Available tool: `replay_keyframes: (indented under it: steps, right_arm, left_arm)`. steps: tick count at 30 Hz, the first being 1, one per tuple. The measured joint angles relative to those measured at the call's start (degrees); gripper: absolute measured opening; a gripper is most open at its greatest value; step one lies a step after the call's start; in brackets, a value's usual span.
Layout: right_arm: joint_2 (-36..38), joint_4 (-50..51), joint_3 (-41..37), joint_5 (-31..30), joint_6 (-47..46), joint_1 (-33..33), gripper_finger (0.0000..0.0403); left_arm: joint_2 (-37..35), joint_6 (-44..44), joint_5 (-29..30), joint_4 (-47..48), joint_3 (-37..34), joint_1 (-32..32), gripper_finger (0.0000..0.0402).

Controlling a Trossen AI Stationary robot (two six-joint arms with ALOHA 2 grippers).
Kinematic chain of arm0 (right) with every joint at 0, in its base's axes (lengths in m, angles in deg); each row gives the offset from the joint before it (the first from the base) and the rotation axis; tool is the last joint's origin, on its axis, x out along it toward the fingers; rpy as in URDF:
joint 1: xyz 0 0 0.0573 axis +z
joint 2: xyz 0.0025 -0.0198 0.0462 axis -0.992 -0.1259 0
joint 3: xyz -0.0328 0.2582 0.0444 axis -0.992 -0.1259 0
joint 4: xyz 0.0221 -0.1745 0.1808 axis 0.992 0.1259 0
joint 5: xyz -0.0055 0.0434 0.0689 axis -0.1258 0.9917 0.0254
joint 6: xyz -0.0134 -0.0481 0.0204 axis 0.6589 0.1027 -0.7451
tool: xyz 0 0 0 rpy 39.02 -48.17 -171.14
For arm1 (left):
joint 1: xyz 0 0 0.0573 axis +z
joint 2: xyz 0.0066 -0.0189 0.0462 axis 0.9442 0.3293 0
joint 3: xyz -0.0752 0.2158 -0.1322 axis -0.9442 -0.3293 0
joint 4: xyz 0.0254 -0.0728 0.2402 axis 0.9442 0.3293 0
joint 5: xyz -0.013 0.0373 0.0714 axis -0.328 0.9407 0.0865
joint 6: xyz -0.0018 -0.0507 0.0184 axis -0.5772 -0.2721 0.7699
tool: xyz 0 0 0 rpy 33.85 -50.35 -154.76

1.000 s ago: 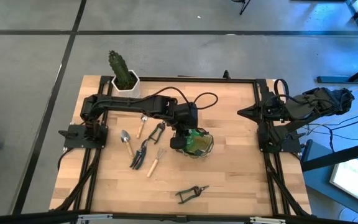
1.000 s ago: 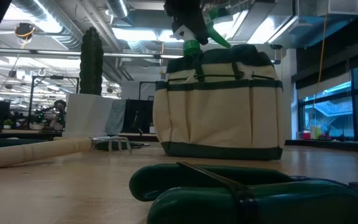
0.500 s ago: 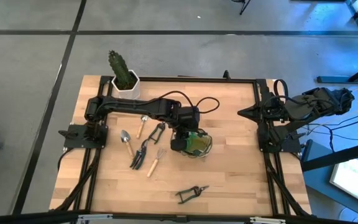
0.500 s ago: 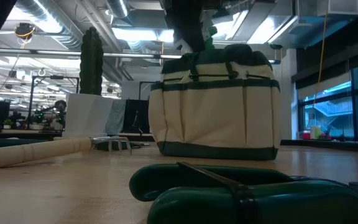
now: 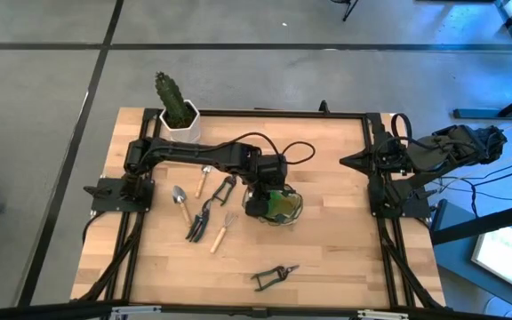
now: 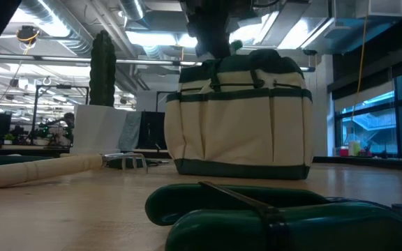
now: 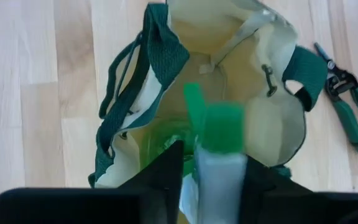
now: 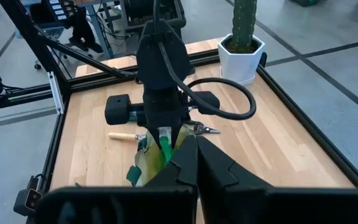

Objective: Pick & Place Garden tools in Gardening bag
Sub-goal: Put the gardening spray into the gardening bag, then put the hand rake into the gardening bag

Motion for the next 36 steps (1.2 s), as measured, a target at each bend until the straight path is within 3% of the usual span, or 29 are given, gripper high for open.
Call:
replay_keyframes:
  steps: [9, 15, 26, 36]
  right_arm:
    - [0.0, 0.5, 0.0, -0.8, -0.1, 0.0, 0.0]
    - [0.0, 0.6, 0.0, -3.0, -0.5, 0.0, 0.0]
    - [-0.6, 3.3, 0.0, 2.2, 0.4, 0.0, 0.0]
    - [-4.3, -2.5, 0.0, 2.6, -2.3, -1.5, 0.0012]
  left_arm:
    - [-0.2, -3.7, 1.0, 0.3, 4.9, 0.0, 0.0185]
    - [-0.3, -5.3, 1.1, 0.6, 10.6, 0.0, 0.0211]
    - [-2.4, -8.5, 5.7, 1.9, 19.4, 0.2, 0.0198]
    - [-7.5, -5.8, 7.9, 5.8, 20.0, 0.2, 0.0173]
